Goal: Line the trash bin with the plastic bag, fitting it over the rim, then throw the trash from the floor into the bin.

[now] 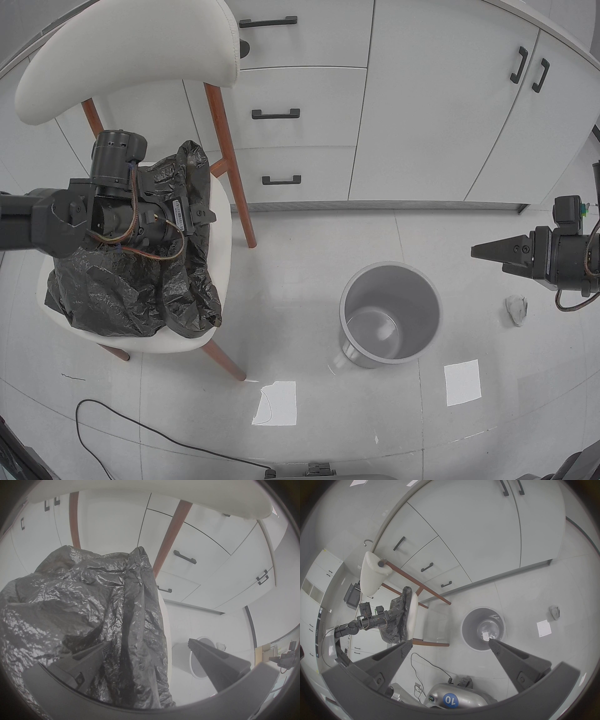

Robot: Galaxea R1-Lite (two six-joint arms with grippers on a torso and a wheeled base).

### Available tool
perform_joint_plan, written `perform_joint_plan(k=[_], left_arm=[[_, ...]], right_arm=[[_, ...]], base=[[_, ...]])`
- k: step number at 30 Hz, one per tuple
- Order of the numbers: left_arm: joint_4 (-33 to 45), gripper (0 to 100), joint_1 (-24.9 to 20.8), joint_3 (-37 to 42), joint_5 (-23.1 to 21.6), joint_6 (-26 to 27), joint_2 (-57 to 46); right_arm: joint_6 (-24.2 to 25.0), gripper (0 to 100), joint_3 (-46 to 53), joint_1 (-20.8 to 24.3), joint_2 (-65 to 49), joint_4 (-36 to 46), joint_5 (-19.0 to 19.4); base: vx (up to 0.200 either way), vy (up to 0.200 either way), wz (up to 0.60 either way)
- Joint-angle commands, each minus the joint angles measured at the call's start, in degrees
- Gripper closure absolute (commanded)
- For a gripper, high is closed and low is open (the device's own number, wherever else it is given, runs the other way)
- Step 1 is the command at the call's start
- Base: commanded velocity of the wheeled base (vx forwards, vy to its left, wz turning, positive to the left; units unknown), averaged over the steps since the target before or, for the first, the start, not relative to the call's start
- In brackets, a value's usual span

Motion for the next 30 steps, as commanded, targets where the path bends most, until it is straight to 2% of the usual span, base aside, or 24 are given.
perform_joint_plan(k=[1, 7, 27, 28, 30], left_arm=[[0.2, 0, -0.6, -2.4, -0.1, -0.1, 2.4], [0.8, 0, -2.5, -4.3, -0.1, -0.1, 2.8], [0.0, 0, -1.1, -4.1, 0.4, -1.8, 5.0], [-0.1, 100, -1.1, -4.2, 0.4, -2.2, 5.1], [0.0, 100, -1.1, -4.4, 0.3, -2.3, 5.1]], right_arm=[[0.0, 0, 0.2, -0.2, -0.5, -0.1, 0.1], [0.0, 0, 0.9, -0.5, -0.5, -0.1, 0.1], [0.0, 0, 1.5, -1.3, -0.1, -0.5, 0.2], [-0.1, 0, 1.5, -1.3, 0.0, -0.6, 0.2], [0.0, 0, 1.5, -1.3, 0.0, -0.6, 0.3]], base=[[0.0, 0.0, 0.0], [0.0, 0.0, 0.0], [0.0, 0.0, 0.0], [0.0, 0.0, 0.0], [0.0, 0.0, 0.0]])
